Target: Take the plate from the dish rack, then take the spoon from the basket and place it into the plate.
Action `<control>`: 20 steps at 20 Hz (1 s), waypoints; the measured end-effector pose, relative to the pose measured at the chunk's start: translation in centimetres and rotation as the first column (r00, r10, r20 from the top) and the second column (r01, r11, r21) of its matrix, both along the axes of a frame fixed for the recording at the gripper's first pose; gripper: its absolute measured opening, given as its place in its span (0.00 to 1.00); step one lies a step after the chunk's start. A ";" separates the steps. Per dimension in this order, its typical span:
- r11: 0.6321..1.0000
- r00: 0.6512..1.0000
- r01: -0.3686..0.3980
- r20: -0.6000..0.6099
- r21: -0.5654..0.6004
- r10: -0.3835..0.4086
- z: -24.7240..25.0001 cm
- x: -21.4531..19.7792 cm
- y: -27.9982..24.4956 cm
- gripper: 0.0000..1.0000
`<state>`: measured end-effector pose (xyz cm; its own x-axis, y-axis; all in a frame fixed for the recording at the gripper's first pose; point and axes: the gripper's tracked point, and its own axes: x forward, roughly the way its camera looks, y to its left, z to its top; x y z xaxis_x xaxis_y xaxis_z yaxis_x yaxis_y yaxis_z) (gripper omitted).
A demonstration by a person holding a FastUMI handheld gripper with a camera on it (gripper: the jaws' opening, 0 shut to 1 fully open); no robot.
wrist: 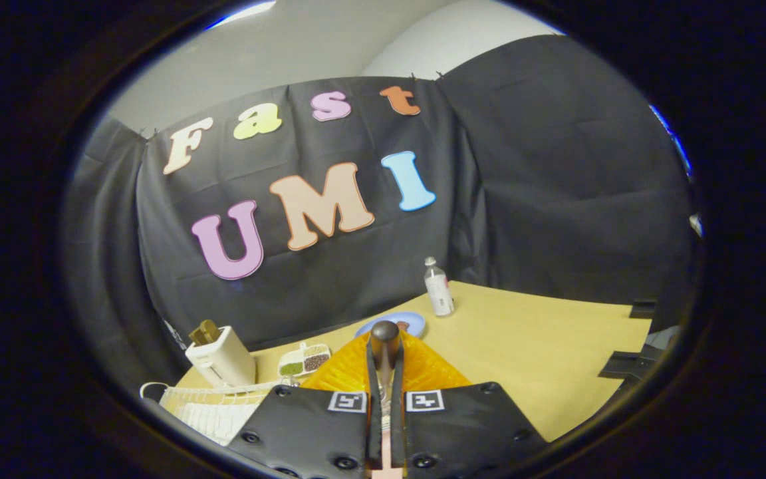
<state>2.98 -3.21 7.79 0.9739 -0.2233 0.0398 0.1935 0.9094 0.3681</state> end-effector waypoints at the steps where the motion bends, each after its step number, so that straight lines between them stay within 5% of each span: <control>1: 1.000 1.000 -0.015 -0.017 0.021 0.016 -1.0 -0.8 0.1 0.08; 8: 0.989 0.970 -0.110 -0.207 0.100 0.129 -10.2 -1.9 0.9 0.08; 12: 0.974 0.961 -0.171 -0.192 0.146 0.198 -11.9 -1.3 1.3 0.10; 16: 0.980 0.965 -0.143 -0.202 0.141 0.170 -13.4 -1.1 -1.1 0.13; 20: 0.996 0.953 -0.078 -0.291 0.039 0.086 -15.4 -0.8 -3.7 0.43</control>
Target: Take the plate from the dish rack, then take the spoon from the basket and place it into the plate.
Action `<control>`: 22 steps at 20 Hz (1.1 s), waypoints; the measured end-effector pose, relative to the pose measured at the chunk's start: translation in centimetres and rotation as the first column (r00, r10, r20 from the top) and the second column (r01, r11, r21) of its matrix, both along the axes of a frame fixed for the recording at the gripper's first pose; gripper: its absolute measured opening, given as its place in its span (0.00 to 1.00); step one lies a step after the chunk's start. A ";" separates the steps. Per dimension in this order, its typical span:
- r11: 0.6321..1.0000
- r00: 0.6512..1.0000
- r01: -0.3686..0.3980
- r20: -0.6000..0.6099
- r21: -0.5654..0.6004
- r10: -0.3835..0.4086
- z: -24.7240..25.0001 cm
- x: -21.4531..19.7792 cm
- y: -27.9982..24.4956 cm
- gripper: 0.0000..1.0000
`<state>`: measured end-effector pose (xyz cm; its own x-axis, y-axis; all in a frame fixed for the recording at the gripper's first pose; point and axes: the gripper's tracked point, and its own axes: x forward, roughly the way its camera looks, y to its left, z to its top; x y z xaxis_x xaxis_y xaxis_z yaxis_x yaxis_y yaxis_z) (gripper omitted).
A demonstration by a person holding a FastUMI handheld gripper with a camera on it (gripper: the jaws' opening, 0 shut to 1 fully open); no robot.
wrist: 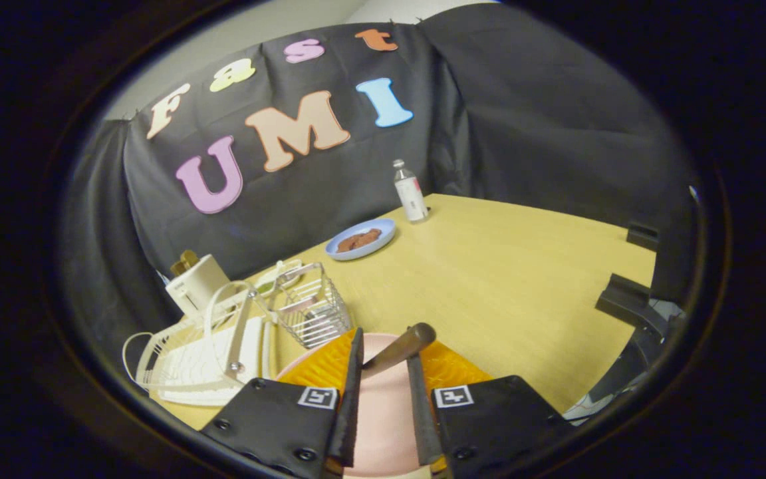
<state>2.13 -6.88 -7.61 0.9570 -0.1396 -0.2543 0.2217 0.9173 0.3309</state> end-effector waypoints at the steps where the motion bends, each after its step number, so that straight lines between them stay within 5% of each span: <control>1: 1.000 1.000 0.009 -0.010 -0.030 -0.010 -0.3 -0.1 -0.5 0.50; 7: 0.930 0.997 0.053 -0.030 -0.365 -0.069 0.9 -0.6 -4.5 0.94; 12: 0.829 0.992 -0.010 0.101 -0.559 0.080 7.1 -1.2 -1.7 1.00; 17: 0.832 0.922 -0.191 0.195 -0.521 0.334 9.6 -3.0 5.5 1.00; 22: 0.844 0.881 -0.239 0.258 -0.479 0.396 10.3 -3.2 6.1 1.00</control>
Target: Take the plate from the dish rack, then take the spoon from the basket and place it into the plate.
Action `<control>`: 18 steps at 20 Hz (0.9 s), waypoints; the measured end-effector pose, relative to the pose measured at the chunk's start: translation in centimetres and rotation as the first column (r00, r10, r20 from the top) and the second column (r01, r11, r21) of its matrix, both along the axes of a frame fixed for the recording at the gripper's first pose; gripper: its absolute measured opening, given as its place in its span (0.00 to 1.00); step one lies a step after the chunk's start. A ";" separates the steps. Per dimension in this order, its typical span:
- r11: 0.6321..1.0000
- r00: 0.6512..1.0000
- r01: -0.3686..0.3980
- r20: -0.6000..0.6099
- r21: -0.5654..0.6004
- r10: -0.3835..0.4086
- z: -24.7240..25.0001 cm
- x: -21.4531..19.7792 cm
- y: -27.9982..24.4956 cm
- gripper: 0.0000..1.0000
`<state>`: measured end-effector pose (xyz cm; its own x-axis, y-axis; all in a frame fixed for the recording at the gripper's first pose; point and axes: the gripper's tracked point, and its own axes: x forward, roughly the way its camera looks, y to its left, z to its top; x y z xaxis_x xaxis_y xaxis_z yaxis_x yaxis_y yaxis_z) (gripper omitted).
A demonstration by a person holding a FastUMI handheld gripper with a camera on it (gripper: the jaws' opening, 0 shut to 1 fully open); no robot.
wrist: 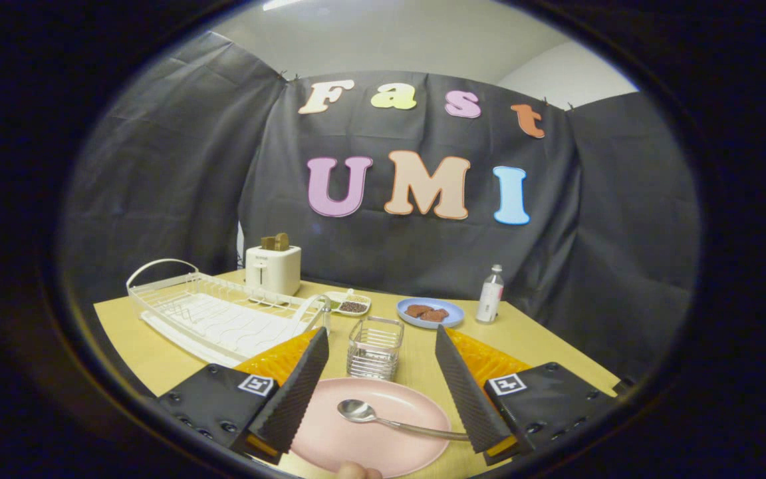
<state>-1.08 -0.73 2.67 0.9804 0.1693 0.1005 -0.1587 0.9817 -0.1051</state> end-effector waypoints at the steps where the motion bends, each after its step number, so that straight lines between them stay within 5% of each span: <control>1: 1.000 1.000 0.004 0.001 0.010 -0.004 -0.1 -0.1 -0.3 1.00; 18: 0.993 0.995 0.101 -0.004 0.059 -0.101 -0.6 0.1 -3.6 1.00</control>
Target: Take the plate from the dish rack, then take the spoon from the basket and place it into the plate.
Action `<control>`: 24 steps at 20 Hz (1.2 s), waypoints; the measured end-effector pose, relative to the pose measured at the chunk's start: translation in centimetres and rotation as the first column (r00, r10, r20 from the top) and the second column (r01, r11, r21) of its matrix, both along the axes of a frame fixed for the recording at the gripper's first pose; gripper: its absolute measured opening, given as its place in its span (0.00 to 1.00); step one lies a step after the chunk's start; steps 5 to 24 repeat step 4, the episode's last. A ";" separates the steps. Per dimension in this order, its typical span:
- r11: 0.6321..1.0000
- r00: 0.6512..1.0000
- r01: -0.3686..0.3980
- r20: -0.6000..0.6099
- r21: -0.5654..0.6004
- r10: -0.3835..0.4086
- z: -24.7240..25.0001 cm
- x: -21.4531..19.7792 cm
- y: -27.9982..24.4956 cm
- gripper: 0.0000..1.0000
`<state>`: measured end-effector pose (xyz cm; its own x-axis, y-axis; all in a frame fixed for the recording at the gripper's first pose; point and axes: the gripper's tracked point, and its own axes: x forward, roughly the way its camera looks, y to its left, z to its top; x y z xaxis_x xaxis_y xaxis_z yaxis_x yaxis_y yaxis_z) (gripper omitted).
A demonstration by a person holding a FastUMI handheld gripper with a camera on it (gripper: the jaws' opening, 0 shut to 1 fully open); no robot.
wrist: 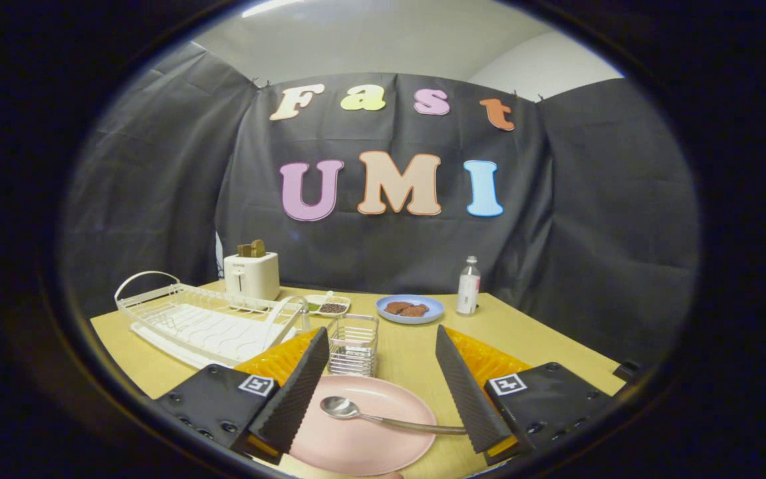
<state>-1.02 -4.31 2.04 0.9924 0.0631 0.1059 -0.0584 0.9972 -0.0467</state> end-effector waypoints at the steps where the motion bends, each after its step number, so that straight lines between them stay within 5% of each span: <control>1: 1.000 1.000 0.005 -0.003 -0.003 -0.005 -0.1 -0.1 -0.1 1.00; 24: 1.000 1.000 -0.005 -0.011 0.002 0.005 -0.2 -0.2 0.3 1.00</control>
